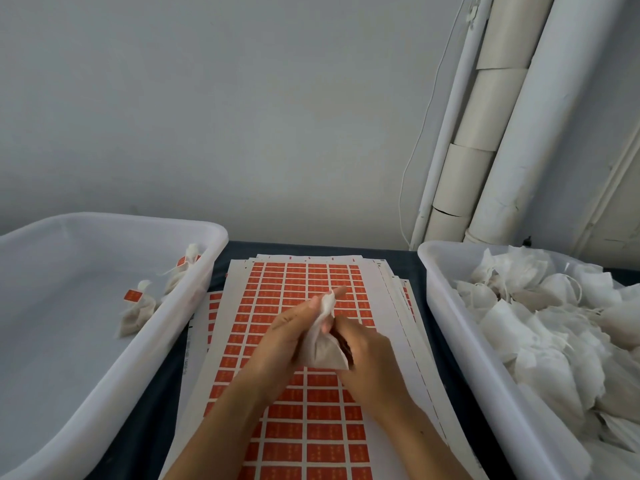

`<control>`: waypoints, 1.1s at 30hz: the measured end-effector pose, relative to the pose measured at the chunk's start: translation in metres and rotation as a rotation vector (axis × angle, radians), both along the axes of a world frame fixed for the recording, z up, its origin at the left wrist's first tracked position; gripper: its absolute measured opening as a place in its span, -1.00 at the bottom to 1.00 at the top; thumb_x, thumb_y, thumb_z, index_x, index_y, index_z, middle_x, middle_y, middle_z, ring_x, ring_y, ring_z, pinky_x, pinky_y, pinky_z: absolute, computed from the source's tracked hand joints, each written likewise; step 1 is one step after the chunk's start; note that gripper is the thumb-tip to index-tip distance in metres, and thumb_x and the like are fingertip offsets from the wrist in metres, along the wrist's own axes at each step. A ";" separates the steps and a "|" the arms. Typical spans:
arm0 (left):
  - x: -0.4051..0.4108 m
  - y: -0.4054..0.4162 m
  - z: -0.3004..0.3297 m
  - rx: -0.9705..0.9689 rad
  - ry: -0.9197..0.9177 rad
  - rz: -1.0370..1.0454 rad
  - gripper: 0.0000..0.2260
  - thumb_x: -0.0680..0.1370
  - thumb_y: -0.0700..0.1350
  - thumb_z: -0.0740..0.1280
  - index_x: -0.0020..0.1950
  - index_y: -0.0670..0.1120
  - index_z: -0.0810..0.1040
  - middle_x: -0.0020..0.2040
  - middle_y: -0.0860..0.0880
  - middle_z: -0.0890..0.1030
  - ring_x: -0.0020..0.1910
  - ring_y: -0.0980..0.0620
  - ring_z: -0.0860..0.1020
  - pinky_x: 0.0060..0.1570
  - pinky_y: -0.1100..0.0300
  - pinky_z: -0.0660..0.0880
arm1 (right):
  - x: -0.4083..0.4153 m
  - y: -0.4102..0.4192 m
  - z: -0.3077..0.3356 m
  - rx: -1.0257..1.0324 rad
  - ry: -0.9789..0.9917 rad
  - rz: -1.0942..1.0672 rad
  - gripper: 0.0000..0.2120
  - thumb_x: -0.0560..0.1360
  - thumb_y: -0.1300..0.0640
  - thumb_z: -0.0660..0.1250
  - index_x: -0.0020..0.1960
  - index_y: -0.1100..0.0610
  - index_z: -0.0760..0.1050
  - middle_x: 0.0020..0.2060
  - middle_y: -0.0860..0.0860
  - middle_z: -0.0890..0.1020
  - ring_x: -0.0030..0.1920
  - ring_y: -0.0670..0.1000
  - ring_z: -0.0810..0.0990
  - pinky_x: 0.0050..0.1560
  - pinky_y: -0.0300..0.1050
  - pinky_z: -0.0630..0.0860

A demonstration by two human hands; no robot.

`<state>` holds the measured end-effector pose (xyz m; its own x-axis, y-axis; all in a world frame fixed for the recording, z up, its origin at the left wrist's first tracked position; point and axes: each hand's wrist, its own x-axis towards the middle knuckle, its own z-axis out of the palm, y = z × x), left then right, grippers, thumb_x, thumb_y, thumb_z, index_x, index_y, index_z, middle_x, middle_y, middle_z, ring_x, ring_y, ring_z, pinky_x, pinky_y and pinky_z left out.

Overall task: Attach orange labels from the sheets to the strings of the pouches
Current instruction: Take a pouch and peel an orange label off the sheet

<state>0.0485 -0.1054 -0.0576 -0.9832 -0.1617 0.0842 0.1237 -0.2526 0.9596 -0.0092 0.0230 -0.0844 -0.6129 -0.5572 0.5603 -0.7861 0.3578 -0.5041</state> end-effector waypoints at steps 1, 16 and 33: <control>0.000 0.000 0.000 -0.023 -0.002 0.022 -0.73 0.54 0.12 0.18 0.11 0.18 0.63 -0.01 0.05 0.67 0.01 0.06 0.64 -0.13 0.28 0.55 | -0.001 0.001 0.001 0.014 0.027 0.000 -0.78 0.45 0.03 0.39 0.07 0.03 0.54 -0.09 -0.22 0.61 -0.24 -0.28 0.51 -0.20 -0.57 0.40; -0.002 -0.007 -0.012 -0.023 0.007 0.263 -0.80 0.38 -0.10 0.37 -0.04 -0.07 0.70 0.04 0.04 0.68 0.02 -0.03 0.64 -0.11 0.18 0.60 | 0.004 0.004 0.005 0.046 -0.055 0.051 -0.62 0.50 -0.11 0.06 0.02 0.05 0.58 -0.11 -0.11 0.66 -0.19 -0.24 0.55 -0.12 -0.55 0.43; -0.006 0.005 -0.017 -0.637 0.065 0.580 -0.84 0.39 -0.14 0.50 -0.19 0.01 0.53 -0.33 0.07 0.59 -0.36 0.10 0.57 -0.35 0.34 0.53 | 0.004 0.003 0.000 -0.077 -0.101 -0.063 -0.91 0.50 0.04 0.29 -0.05 -0.01 0.55 -0.16 -0.19 0.63 -0.17 -0.21 0.60 -0.09 -0.43 0.52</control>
